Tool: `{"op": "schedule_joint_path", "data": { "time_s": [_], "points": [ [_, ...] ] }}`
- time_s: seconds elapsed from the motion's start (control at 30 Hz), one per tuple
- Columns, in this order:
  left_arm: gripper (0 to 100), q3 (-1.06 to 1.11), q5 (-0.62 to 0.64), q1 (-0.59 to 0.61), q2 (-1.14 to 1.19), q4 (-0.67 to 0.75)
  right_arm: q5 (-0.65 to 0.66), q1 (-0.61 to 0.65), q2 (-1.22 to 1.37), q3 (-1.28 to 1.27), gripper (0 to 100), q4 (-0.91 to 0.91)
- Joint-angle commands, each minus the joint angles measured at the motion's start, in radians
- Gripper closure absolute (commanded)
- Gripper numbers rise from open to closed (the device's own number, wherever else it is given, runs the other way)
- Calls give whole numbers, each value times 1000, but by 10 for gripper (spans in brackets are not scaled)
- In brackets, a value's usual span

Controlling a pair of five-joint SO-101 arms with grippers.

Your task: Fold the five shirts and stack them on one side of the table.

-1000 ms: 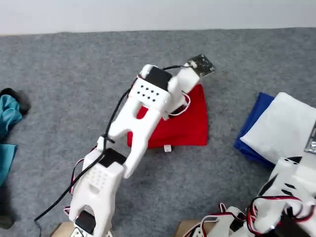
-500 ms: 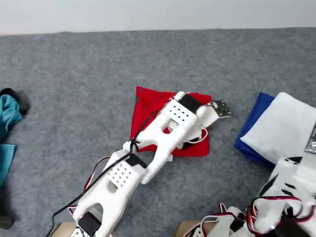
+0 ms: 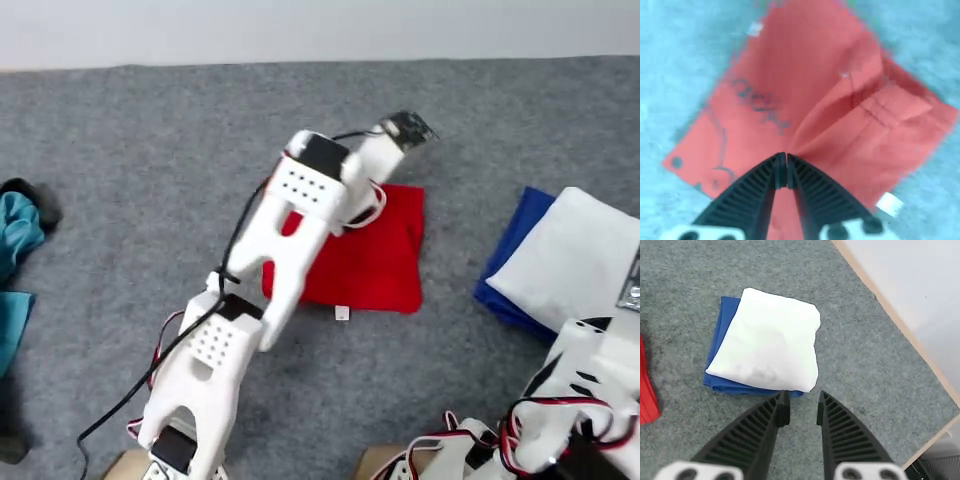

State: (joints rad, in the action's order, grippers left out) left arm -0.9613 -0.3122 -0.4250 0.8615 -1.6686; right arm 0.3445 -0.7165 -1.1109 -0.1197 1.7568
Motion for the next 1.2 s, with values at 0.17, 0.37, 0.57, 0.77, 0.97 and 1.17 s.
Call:
{"op": "schedule_joint_path", "data": {
  "time_s": [0.17,0.37,0.57,0.77,0.97,1.17],
  "points": [
    [994,-39,-6,9,9,-72,3,-8,-4,0,894,36],
    [994,-42,2,-64,-84,-86,3,-8,-4,-11,894,19],
    [994,110,2,-222,-212,-86,3,-8,-4,-21,894,16],
    [994,222,2,-288,-276,-81,3,-8,-4,-21,894,15],
    [994,79,25,-126,-350,-83,2,-8,-2,-34,894,-12],
    [994,53,124,97,-414,-86,2,94,-2,-175,894,-88]
  ]
}}
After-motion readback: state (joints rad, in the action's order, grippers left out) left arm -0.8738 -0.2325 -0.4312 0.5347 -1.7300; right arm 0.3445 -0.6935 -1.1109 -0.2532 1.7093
